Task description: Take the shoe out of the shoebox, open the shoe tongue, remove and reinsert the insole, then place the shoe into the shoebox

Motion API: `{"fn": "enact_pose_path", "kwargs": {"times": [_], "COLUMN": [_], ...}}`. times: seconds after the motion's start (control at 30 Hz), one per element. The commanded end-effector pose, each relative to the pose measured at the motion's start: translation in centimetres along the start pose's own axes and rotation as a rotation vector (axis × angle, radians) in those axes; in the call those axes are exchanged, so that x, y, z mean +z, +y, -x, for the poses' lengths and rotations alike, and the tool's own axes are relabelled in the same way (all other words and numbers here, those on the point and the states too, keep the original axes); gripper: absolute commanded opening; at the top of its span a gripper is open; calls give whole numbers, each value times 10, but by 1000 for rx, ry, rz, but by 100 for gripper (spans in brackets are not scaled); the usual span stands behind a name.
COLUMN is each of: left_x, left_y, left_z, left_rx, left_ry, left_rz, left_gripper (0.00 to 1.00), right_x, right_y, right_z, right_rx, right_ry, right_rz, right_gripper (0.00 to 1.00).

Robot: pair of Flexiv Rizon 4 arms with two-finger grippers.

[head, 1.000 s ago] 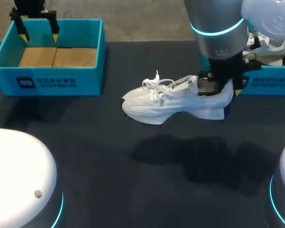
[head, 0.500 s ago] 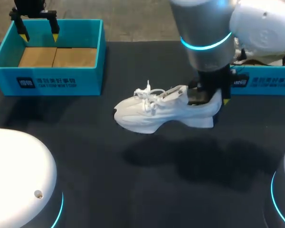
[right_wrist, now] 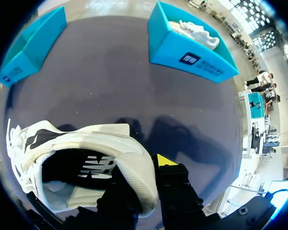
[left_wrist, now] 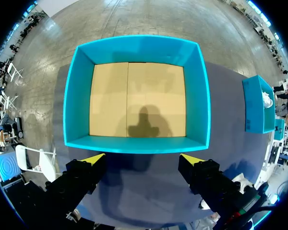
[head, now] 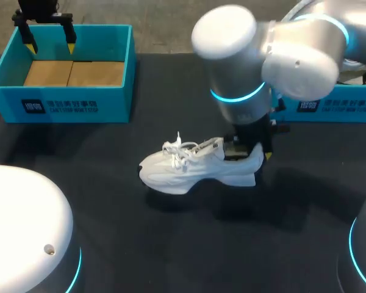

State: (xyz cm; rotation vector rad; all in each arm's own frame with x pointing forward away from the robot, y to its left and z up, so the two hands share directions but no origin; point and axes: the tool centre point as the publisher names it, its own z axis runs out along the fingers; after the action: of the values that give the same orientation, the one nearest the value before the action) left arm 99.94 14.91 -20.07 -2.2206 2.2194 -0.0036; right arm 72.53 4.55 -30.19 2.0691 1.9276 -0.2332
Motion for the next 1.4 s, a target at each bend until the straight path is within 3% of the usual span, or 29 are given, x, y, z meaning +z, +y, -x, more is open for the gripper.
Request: {"fn": "enact_pose_path", "kwargs": {"times": [0.03, 0.57, 0.83, 0.9, 0.93, 1.07, 1.4], "left_x": [0, 0, 0, 0, 0, 0, 0], "left_y": [0, 0, 0, 0, 0, 0, 0], "left_z": [0, 0, 0, 0, 0, 0, 0], "left_rx": [0, 0, 0, 0, 0, 0, 0], "left_ry": [0, 0, 0, 0, 0, 0, 0], "left_rz": [1, 1, 1, 1, 1, 1, 1], "left_gripper": [100, 100, 100, 100, 100, 100, 100], "right_x": [25, 67, 77, 75, 72, 56, -6], "right_y": [3, 4, 4, 4, 3, 2, 3], "right_z": [-26, -41, -41, -40, -39, -35, -19], "right_rx": [1, 49, 71, 77, 79, 83, -33], "right_ry": [3, 6, -6, -6, 2, 19, 215], "right_rz": [-23, -20, -34, -33, -33, -16, 26], "right_gripper": [0, 0, 0, 58, 100, 100, 100]}}
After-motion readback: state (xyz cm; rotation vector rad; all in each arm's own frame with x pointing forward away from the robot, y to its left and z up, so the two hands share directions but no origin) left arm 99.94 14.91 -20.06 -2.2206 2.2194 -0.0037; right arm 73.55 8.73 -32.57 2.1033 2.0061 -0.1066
